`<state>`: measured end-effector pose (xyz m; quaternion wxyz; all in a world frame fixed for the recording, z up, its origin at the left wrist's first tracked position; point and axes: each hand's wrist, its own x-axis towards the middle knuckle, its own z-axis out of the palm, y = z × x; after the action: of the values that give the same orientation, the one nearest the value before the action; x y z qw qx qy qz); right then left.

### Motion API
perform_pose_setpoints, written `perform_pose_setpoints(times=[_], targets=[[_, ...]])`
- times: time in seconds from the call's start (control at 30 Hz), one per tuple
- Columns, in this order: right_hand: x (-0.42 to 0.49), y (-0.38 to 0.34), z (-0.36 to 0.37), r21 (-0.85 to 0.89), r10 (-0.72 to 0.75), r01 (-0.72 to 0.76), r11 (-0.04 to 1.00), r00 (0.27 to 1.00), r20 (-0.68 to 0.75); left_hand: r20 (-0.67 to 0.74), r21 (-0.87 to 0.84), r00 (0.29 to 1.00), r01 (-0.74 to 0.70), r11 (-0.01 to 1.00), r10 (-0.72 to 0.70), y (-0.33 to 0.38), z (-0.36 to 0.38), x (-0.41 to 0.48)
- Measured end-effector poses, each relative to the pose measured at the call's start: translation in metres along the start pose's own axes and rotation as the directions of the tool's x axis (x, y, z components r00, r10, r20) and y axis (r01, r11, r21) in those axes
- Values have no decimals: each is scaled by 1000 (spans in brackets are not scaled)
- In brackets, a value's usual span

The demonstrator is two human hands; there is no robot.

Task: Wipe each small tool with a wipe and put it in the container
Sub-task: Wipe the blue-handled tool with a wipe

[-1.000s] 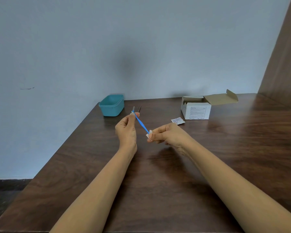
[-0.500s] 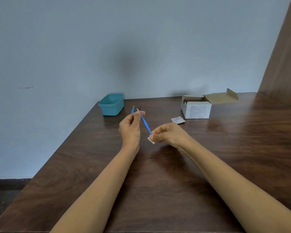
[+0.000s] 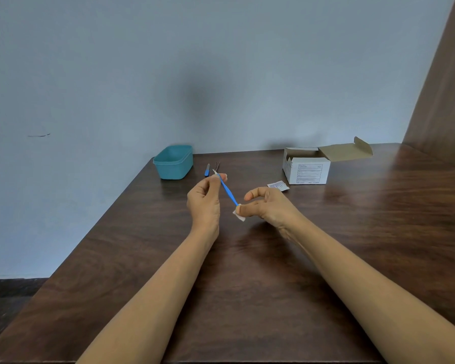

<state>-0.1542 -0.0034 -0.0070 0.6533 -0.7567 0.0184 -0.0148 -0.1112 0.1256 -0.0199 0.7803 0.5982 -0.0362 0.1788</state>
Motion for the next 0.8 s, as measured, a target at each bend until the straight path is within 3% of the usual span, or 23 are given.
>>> perform_pose_setpoints(times=[0.33, 0.8], targets=[[-3, -3, 2, 4, 20, -20, 1000, 992, 124, -36, -26, 997, 68, 997, -69, 1, -1, 1], [0, -3, 0, 72, 74, -87, 994, 982, 175, -27, 6, 1000, -3, 1000, 4, 1, 1, 0]])
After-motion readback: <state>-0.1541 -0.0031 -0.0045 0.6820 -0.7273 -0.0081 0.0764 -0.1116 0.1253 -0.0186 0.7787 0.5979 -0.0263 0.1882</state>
